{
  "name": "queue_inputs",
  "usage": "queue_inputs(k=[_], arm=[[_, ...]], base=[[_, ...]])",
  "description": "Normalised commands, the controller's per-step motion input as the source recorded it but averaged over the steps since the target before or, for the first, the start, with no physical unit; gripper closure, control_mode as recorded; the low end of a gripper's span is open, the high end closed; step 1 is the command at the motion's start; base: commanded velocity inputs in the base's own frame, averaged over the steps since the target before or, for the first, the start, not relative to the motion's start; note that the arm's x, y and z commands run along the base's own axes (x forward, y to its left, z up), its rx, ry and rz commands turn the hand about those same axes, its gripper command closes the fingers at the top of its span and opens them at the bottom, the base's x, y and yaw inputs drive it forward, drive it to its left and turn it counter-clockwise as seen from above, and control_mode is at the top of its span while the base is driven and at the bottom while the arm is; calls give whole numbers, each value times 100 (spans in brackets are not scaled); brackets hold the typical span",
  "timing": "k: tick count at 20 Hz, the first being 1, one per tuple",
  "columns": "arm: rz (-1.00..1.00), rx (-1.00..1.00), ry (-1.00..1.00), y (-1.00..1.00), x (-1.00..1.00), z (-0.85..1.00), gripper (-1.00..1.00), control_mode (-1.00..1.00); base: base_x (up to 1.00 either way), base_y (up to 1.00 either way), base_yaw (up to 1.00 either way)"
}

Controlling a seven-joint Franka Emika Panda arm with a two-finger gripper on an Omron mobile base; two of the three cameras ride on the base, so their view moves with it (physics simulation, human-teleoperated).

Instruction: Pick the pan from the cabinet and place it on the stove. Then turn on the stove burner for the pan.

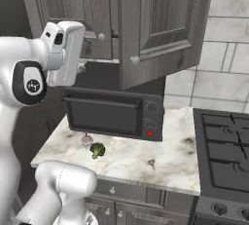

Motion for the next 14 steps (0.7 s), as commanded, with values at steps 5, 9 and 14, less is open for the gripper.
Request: queue_inputs(k=[5,9,14], arm=[[-20,-20,12,-23,38,-13,-100,-100],[-16,-16,5,-43,12,-10,-100,-100],[-17,-10,1,-55,-1,-12,-100,-100]], base=[[0,0,0],[0,0,0],[0,0,0]])
